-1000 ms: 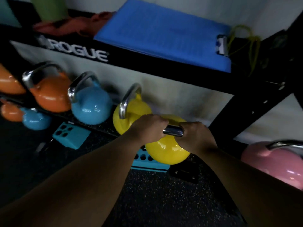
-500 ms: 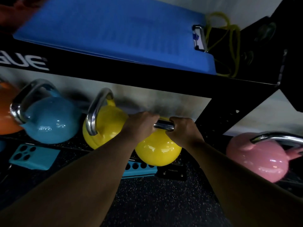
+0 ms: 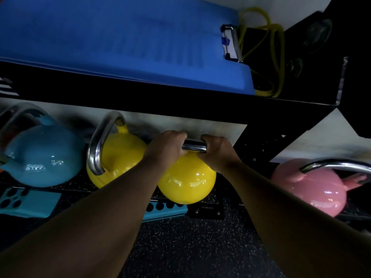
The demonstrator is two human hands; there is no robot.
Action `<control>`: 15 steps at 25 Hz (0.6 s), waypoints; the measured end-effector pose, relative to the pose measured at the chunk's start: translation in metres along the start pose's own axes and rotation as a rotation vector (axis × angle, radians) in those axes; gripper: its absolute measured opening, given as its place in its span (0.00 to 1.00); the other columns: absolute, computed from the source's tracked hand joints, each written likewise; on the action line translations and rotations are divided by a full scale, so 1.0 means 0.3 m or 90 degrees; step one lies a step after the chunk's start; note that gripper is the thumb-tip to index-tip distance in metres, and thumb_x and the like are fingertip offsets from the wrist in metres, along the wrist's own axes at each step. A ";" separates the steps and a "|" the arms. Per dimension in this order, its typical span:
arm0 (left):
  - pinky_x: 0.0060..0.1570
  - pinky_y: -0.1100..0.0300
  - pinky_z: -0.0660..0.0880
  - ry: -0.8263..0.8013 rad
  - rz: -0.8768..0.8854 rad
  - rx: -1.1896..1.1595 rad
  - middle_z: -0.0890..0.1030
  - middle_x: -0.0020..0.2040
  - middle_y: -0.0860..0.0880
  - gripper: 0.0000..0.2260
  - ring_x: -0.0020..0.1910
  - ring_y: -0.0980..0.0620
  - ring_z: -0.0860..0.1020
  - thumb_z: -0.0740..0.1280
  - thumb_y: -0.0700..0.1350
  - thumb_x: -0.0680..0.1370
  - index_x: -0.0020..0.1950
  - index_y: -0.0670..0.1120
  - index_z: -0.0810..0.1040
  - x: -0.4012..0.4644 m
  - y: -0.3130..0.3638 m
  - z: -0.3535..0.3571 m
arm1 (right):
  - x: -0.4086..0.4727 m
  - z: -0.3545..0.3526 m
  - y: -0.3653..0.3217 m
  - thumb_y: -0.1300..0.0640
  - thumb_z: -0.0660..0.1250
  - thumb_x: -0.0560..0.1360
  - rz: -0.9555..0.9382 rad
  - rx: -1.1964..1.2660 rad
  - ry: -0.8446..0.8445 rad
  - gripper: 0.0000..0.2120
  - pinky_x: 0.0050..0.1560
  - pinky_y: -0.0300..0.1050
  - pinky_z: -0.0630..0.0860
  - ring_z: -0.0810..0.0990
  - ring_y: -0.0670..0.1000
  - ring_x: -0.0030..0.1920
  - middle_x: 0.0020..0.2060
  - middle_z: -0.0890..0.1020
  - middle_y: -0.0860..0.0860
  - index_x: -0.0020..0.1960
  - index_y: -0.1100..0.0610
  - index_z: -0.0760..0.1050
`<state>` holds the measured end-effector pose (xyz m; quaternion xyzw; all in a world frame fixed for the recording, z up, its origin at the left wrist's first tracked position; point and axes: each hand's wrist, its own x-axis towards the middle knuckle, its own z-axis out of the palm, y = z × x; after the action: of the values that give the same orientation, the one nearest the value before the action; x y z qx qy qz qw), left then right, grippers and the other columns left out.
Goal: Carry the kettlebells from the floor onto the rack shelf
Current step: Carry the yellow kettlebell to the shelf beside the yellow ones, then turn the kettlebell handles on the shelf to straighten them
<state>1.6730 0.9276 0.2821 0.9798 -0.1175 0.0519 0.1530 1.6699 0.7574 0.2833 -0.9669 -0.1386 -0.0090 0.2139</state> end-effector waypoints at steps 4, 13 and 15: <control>0.38 0.53 0.71 -0.014 -0.020 -0.042 0.82 0.46 0.42 0.12 0.46 0.40 0.81 0.74 0.44 0.70 0.49 0.46 0.75 -0.009 0.012 -0.011 | -0.003 -0.008 -0.008 0.57 0.71 0.70 0.011 0.002 -0.024 0.13 0.40 0.42 0.65 0.79 0.60 0.48 0.46 0.81 0.59 0.53 0.56 0.75; 0.70 0.42 0.64 -0.001 -0.013 -0.036 0.61 0.75 0.48 0.40 0.76 0.43 0.54 0.73 0.44 0.70 0.78 0.52 0.56 -0.227 0.085 -0.044 | -0.231 -0.053 -0.009 0.55 0.71 0.75 0.000 0.114 -0.035 0.42 0.72 0.51 0.64 0.60 0.57 0.75 0.75 0.60 0.57 0.79 0.49 0.48; 0.73 0.42 0.60 0.061 0.027 0.002 0.62 0.75 0.48 0.37 0.77 0.44 0.53 0.70 0.44 0.69 0.76 0.50 0.61 -0.291 0.145 -0.046 | -0.292 -0.089 0.022 0.56 0.70 0.75 -0.025 0.132 -0.030 0.38 0.70 0.53 0.68 0.65 0.57 0.72 0.74 0.63 0.56 0.78 0.49 0.53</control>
<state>1.5769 0.9104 0.2956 0.9737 -0.1310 0.1023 0.1559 1.5885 0.7174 0.2982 -0.9367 -0.1625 0.0235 0.3091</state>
